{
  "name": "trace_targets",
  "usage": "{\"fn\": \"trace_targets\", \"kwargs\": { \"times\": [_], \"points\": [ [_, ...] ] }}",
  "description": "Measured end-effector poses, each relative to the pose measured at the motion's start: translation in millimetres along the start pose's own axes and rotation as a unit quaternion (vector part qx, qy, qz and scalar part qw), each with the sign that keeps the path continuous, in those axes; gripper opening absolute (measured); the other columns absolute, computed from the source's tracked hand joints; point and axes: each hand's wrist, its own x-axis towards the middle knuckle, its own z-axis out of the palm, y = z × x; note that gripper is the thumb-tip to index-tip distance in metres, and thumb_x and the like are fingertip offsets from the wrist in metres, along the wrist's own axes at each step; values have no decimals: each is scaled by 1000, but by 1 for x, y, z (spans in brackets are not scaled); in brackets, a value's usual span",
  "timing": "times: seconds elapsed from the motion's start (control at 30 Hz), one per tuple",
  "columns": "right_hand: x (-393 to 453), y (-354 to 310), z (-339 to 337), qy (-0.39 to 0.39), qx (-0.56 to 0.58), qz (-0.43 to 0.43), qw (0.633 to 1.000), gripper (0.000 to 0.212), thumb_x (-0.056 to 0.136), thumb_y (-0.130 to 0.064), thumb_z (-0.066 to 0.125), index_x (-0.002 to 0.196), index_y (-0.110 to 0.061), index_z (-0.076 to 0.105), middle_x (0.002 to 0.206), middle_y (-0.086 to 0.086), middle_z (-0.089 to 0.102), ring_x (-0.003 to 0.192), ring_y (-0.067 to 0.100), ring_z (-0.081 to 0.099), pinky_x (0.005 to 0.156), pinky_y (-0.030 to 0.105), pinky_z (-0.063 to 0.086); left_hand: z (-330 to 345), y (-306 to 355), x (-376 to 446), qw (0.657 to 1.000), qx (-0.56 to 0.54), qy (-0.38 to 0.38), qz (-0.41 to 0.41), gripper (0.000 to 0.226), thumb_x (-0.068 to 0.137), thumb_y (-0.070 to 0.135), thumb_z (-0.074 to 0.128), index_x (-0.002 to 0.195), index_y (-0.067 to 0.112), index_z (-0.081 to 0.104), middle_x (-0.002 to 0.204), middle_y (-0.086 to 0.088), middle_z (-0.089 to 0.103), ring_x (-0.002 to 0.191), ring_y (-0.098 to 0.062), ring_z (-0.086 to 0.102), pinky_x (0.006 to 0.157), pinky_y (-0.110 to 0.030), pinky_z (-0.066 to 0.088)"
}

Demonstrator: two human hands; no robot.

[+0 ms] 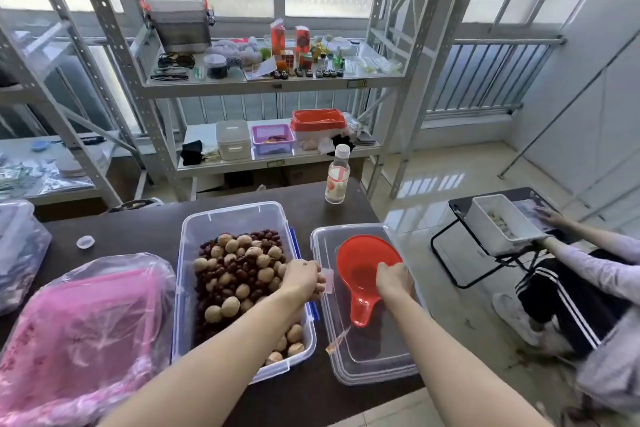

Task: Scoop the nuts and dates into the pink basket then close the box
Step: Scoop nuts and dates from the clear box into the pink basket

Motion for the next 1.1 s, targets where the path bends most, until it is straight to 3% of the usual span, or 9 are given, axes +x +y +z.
{"fn": "trace_targets", "kwargs": {
  "times": [0.13,0.27,0.57,0.77,0.93,1.03,1.1],
  "points": [
    [-3,16,3,14,21,71,997,56,95,-31,52,134,7,42,135,26,53,122,41,53,98,43,43,3,-4,-2,999,30,13,2,27,96,5,37,73,11,49,58,-5,42,43,-14,36,50,-24,34],
    [-4,23,16,1,50,111,992,72,94,-34,55,140,13,27,142,29,42,131,42,43,104,46,37,7,-8,0,1000,18,13,0,30,97,8,36,69,13,45,56,-3,41,41,-13,35,49,-25,34],
    [-4,27,29,0,165,202,965,67,88,-25,68,130,11,31,134,32,47,122,47,49,97,47,43,7,-11,1,999,34,39,15,29,102,15,37,78,10,54,65,-7,51,50,-13,45,53,-24,43],
    [40,61,71,-12,262,222,939,82,72,-16,81,131,6,29,128,33,52,109,47,60,93,57,50,3,-15,8,999,35,28,-2,25,100,17,37,81,11,52,62,-4,49,47,-13,44,51,-25,42],
    [-8,39,37,-1,323,278,905,77,88,-13,66,148,1,20,151,26,30,137,40,36,112,45,33,-2,-16,7,998,49,38,13,22,103,19,36,96,8,54,71,-8,54,54,-14,48,54,-25,46],
    [19,61,56,42,352,258,899,86,75,-11,77,142,3,24,141,32,41,124,46,49,103,57,42,-3,-15,5,998,44,34,13,23,103,18,37,91,8,54,69,-7,51,53,-14,46,53,-25,43],
    [63,93,98,11,321,264,909,94,60,-24,84,135,4,34,128,30,54,108,45,61,91,59,50,-4,-15,5,998,42,33,10,23,102,18,38,89,9,54,66,-5,50,52,-14,46,52,-25,43]
  ]
}}
